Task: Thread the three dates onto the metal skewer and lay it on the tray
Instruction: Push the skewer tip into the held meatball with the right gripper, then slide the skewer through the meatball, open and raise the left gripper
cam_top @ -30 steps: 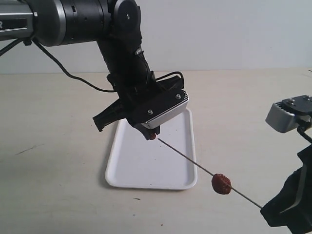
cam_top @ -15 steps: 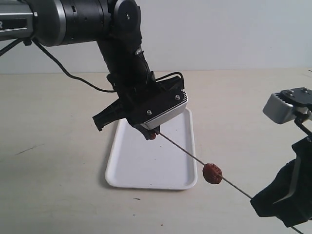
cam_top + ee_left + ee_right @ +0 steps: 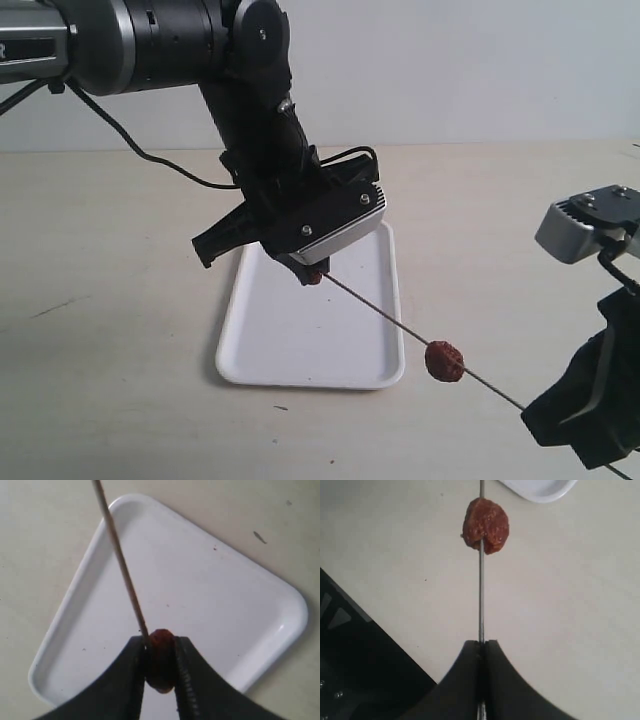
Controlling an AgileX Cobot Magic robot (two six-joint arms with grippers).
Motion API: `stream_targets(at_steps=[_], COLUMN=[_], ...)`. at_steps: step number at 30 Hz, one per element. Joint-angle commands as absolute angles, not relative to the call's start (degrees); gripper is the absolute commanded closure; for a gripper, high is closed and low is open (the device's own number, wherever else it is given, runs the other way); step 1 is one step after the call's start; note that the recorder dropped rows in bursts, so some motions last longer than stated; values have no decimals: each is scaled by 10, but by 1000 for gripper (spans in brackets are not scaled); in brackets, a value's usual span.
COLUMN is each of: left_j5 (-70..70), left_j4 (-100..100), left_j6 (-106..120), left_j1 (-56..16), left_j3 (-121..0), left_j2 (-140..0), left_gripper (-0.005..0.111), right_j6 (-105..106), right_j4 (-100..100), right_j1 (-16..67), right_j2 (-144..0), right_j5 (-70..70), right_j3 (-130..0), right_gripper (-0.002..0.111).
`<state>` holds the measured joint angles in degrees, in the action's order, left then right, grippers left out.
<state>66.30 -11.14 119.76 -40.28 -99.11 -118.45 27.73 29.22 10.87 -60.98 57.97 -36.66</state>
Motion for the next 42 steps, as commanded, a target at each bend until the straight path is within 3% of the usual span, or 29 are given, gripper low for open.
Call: stream_targets(at_steps=[1, 42], left_j5=[661, 646], left_j4=[-118, -194], left_j6=[1199, 1196], left_j1=[-405, -418], left_j3=[-990, -992], left_j2=[-1178, -1177], left_gripper=[85, 85], right_j6=[279, 375], right_j4=[292, 386], right_j1=[107, 107], right_j2=[-629, -792], right_j5=[561, 468], right_j3=[-370, -452], right_gripper=[108, 108])
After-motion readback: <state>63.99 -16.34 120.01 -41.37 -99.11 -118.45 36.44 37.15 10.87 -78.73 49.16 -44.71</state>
